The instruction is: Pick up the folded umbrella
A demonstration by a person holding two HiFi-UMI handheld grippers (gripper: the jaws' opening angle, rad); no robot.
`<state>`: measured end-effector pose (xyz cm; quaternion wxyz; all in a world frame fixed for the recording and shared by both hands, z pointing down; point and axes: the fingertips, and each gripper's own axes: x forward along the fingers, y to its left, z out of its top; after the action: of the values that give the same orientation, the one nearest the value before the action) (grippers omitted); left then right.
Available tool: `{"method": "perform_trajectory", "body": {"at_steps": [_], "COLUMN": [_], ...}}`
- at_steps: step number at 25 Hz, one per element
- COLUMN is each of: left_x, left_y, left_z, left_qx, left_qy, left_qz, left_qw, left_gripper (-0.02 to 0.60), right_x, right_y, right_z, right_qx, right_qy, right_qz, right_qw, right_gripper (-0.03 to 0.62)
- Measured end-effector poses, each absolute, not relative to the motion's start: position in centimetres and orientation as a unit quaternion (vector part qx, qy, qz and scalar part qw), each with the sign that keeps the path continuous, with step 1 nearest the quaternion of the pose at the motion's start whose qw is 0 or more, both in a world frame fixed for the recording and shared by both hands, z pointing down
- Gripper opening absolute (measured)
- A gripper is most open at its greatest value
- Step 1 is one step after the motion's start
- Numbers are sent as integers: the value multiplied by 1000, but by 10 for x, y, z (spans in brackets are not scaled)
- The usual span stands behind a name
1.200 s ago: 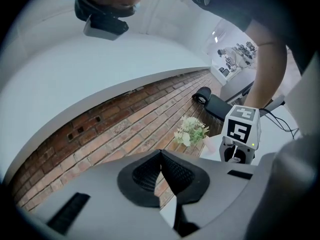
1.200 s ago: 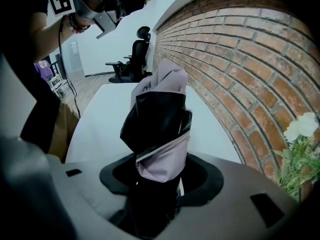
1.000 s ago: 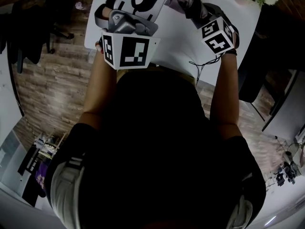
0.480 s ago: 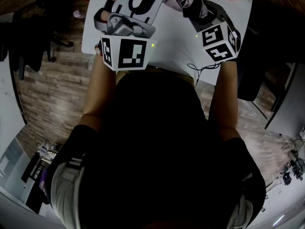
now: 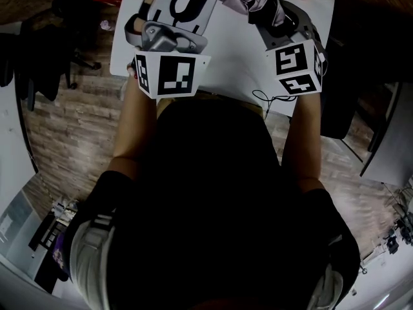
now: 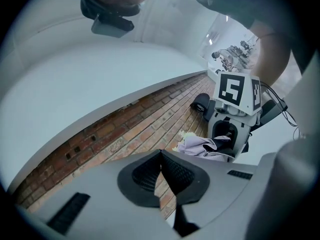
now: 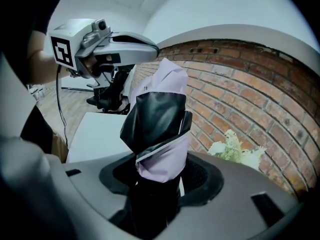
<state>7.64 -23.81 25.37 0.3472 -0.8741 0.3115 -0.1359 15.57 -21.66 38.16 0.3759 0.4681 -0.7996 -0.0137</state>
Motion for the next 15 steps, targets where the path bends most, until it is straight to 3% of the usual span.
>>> {"method": "perform_trajectory", "body": {"at_steps": [15], "left_x": [60], "left_y": [-217], "left_z": [237], "left_qx": [-862], "left_qy": [331], "left_qz": [-131], "left_qw": [359], "left_gripper": [12], "right_x": [150], "right_y": [-201], "right_z": [325], "right_qx": [510], "right_qy": [-799], "right_qz": [-64], "right_qw": [311], "right_gripper": [242]}}
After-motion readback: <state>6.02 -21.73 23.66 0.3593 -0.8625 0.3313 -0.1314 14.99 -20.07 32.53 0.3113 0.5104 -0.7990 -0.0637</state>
